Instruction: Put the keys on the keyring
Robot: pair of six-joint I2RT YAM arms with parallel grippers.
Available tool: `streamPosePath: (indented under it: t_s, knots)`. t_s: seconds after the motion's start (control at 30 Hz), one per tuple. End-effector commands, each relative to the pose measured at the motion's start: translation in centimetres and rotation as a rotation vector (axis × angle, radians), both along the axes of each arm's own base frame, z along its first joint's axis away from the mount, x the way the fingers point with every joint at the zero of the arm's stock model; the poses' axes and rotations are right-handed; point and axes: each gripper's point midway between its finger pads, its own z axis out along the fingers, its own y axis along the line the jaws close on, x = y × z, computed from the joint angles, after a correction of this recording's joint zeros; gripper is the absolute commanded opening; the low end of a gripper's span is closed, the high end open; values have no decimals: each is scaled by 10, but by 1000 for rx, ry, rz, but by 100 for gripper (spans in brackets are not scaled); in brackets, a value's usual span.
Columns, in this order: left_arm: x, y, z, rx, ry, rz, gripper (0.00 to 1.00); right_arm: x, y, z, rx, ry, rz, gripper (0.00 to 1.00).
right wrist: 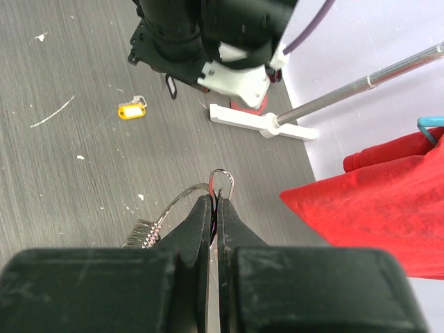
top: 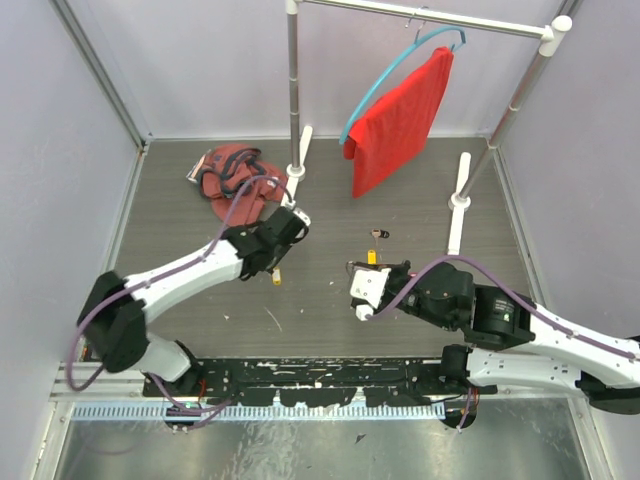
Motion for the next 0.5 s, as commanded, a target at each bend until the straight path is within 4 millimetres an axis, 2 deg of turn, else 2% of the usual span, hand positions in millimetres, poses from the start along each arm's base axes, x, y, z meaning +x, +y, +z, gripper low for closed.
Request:
streamPosePath:
  t_s: [0.0, 0.17, 0.3, 0.47]
  knots:
    - [-17, -25, 37, -251, -41, -77, 0, -12, -6, 42, 135, 2, 39, 1]
    - [-36, -46, 99, -493, -110, -208, 0, -32, -6, 56, 206, 80, 123, 1]
    - [-50, -59, 132, -587, -113, -295, 0, -50, 2, 60, 240, 133, 219, 1]
    - [-70, -76, 168, -658, -116, -439, 0, -61, 9, 65, 263, 180, 269, 1]
